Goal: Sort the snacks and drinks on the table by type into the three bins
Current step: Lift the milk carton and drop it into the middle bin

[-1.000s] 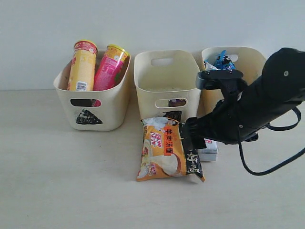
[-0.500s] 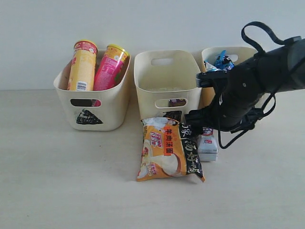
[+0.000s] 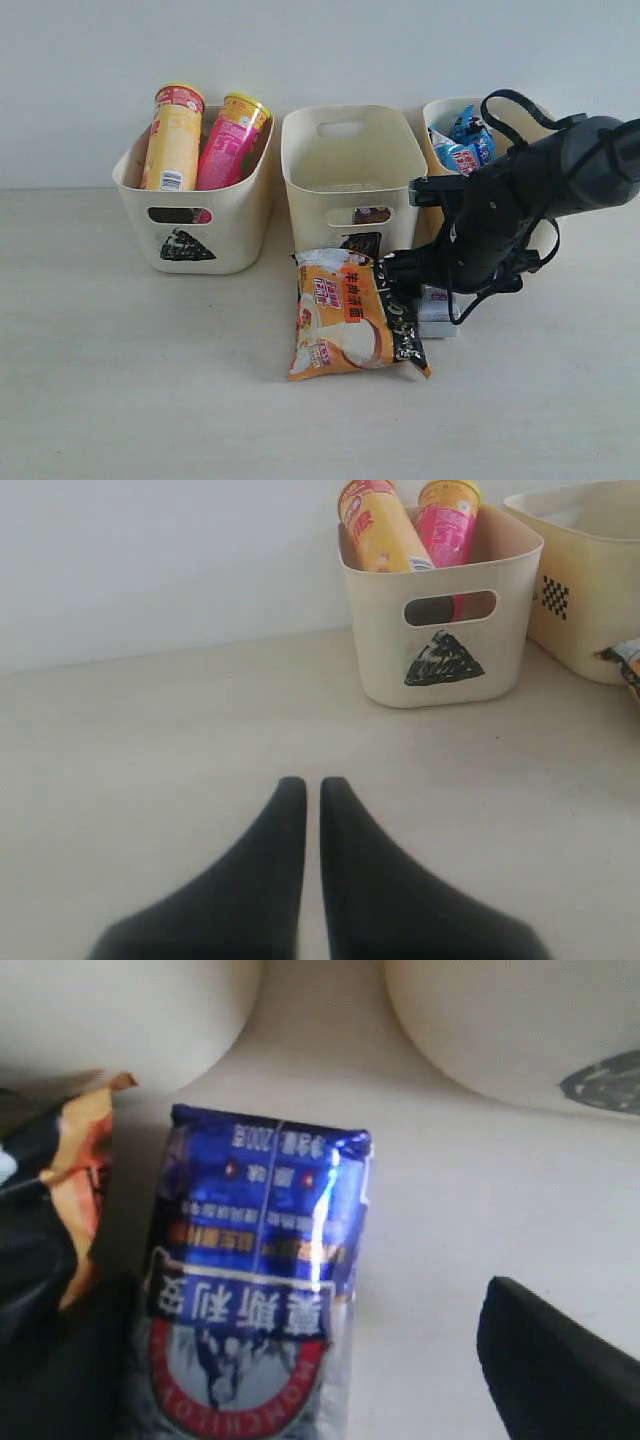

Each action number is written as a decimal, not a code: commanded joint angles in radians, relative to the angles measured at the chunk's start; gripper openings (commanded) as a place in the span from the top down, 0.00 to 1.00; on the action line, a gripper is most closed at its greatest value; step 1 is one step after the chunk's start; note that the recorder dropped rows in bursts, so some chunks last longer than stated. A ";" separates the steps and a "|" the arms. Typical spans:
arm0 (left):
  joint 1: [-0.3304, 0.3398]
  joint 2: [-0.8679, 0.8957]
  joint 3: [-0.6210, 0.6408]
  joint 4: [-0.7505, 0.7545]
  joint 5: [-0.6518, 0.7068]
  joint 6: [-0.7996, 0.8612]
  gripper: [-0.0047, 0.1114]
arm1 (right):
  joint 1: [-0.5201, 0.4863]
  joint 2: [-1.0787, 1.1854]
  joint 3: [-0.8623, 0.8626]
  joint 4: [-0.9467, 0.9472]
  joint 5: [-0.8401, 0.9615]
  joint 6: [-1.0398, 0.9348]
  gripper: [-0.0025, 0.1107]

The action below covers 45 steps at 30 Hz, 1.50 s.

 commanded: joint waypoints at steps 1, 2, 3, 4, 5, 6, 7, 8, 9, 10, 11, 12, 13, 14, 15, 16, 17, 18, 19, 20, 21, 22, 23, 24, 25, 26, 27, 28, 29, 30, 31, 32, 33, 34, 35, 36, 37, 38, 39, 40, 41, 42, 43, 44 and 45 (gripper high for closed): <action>0.003 -0.004 0.004 -0.012 -0.004 0.000 0.92 | -0.007 0.015 -0.005 -0.007 -0.004 -0.001 0.45; 0.003 -0.004 0.004 -0.012 -0.004 0.000 0.92 | -0.007 0.013 -0.005 -0.007 -0.004 -0.001 0.55; 0.003 -0.004 0.004 -0.012 -0.004 0.000 0.92 | -0.007 0.009 -0.005 -0.007 -0.004 -0.001 0.62; 0.003 -0.004 0.004 -0.012 -0.004 0.000 0.92 | -0.007 0.006 -0.005 -0.007 -0.004 -0.003 0.70; 0.003 -0.004 0.004 -0.012 -0.004 0.000 0.92 | -0.007 -0.005 -0.005 -0.007 0.002 -0.003 0.81; 0.003 -0.004 0.004 -0.012 -0.004 0.000 0.92 | -0.007 -0.013 -0.005 -0.007 0.006 -0.003 0.88; 0.003 -0.004 0.004 -0.012 -0.004 0.000 0.92 | -0.007 -0.023 -0.005 -0.005 0.018 -0.003 0.97; 0.003 -0.004 0.004 -0.012 -0.004 0.000 0.92 | -0.007 -0.035 -0.005 0.000 0.028 -0.003 0.98; 0.003 -0.004 0.004 -0.012 -0.004 0.000 0.92 | -0.007 -0.049 -0.005 0.005 0.036 -0.009 0.98; 0.003 -0.004 0.004 -0.012 -0.004 0.000 0.92 | -0.007 -0.064 -0.005 0.009 0.049 -0.009 0.98; 0.003 -0.004 0.004 -0.012 -0.004 0.000 0.92 | -0.007 -0.079 -0.005 0.016 0.069 -0.009 0.98; 0.003 -0.004 0.004 -0.012 -0.004 0.000 0.92 | -0.007 -0.096 -0.005 0.016 0.083 -0.009 0.98; 0.003 -0.004 0.004 -0.012 -0.004 0.000 0.92 | -0.007 -0.110 -0.005 0.016 0.097 -0.009 0.98; 0.003 -0.004 0.004 -0.012 -0.004 0.000 0.92 | -0.007 -0.131 -0.005 0.016 0.115 -0.010 0.98; 0.003 -0.004 0.004 -0.012 -0.004 0.000 0.92 | -0.007 -0.146 -0.005 0.016 0.134 -0.010 0.98; 0.003 -0.004 0.004 -0.012 -0.004 0.000 0.92 | -0.007 -0.165 -0.005 0.016 0.155 -0.013 0.98; 0.003 -0.004 0.004 -0.012 -0.004 0.000 0.92 | -0.007 -0.184 -0.005 0.016 0.174 -0.019 0.98; 0.003 -0.004 0.004 -0.012 -0.004 0.000 0.92 | -0.007 -0.194 -0.005 0.016 0.187 -0.033 0.98; 0.003 -0.004 0.004 -0.012 -0.004 0.000 0.92 | -0.007 -0.213 -0.005 0.016 0.203 -0.043 0.98; 0.003 -0.004 0.004 -0.012 -0.004 0.000 0.92 | -0.007 -0.232 -0.005 0.016 0.216 -0.058 0.98; 0.003 -0.004 0.004 -0.012 -0.004 0.000 0.92 | -0.007 -0.251 -0.005 0.016 0.224 -0.076 0.98; 0.003 -0.004 0.004 -0.012 -0.004 0.000 0.92 | -0.007 -0.272 -0.005 0.016 0.232 -0.100 0.98; 0.003 -0.004 0.004 -0.012 -0.004 0.000 0.92 | -0.007 -0.296 -0.005 0.016 0.239 -0.124 0.98; 0.003 -0.004 0.004 -0.012 -0.004 0.000 0.92 | -0.007 -0.312 -0.005 0.016 0.241 -0.143 0.98; 0.003 -0.004 0.004 -0.012 -0.004 0.000 0.92 | -0.007 -0.329 -0.005 0.016 0.243 -0.170 0.98; 0.003 -0.004 0.004 -0.012 -0.004 0.000 0.92 | -0.007 -0.353 -0.005 0.016 0.243 -0.197 0.98; 0.003 -0.004 0.004 -0.012 -0.004 0.000 0.92 | -0.007 -0.373 -0.007 0.016 0.243 -0.220 0.98; 0.003 -0.004 0.004 -0.012 -0.004 0.000 0.92 | -0.007 -0.385 -0.013 0.016 0.246 -0.234 0.98; 0.003 -0.004 0.004 -0.012 -0.004 0.000 0.92 | -0.007 -0.395 -0.027 0.016 0.251 -0.250 0.98; 0.003 -0.004 0.004 -0.012 -0.004 0.000 0.92 | -0.007 -0.406 -0.045 0.019 0.256 -0.262 0.98; 0.003 -0.004 0.004 -0.012 -0.004 0.000 0.92 | -0.007 -0.409 -0.063 0.020 0.261 -0.275 0.98; 0.003 -0.004 0.004 -0.012 -0.004 0.000 0.92 | -0.007 -0.409 -0.090 0.026 0.269 -0.285 0.98; 0.003 -0.004 0.004 -0.012 -0.004 0.000 0.92 | -0.007 -0.409 -0.121 0.032 0.277 -0.296 0.98; 0.003 -0.004 0.004 -0.012 -0.004 0.000 0.92 | -0.007 -0.405 -0.151 0.039 0.278 -0.310 0.98; 0.003 -0.004 0.004 -0.012 -0.004 0.000 0.92 | -0.007 -0.399 -0.172 0.044 0.268 -0.329 0.98; 0.003 -0.004 0.004 -0.012 -0.004 0.000 0.92 | -0.007 -0.395 -0.199 0.044 0.253 -0.345 0.98; 0.003 -0.004 0.004 -0.012 -0.004 0.000 0.92 | -0.007 -0.382 -0.225 0.044 0.238 -0.352 0.98; 0.003 -0.004 0.004 -0.012 -0.004 0.000 0.92 | -0.007 -0.374 -0.252 0.044 0.224 -0.355 0.98; 0.003 -0.004 0.004 -0.012 -0.004 0.000 0.92 | -0.007 -0.356 -0.279 0.044 0.203 -0.355 0.98; 0.003 -0.004 0.004 -0.012 -0.004 0.000 0.92 | -0.007 -0.342 -0.308 0.044 0.189 -0.355 0.98; 0.003 -0.004 0.004 -0.012 -0.004 0.000 0.92 | -0.007 -0.322 -0.332 0.046 0.179 -0.355 0.98; 0.003 -0.004 0.004 -0.012 -0.004 0.000 0.92 | -0.007 -0.298 -0.362 0.046 0.169 -0.355 0.98; 0.003 -0.004 0.004 -0.012 -0.004 0.000 0.92 | -0.007 -0.272 -0.392 0.048 0.160 -0.355 0.98; 0.003 -0.004 0.004 -0.012 -0.004 0.000 0.92 | -0.007 -0.244 -0.416 0.048 0.148 -0.355 0.98; 0.003 -0.004 0.004 -0.012 -0.004 0.000 0.92 | -0.007 -0.214 -0.450 0.048 0.137 -0.355 0.98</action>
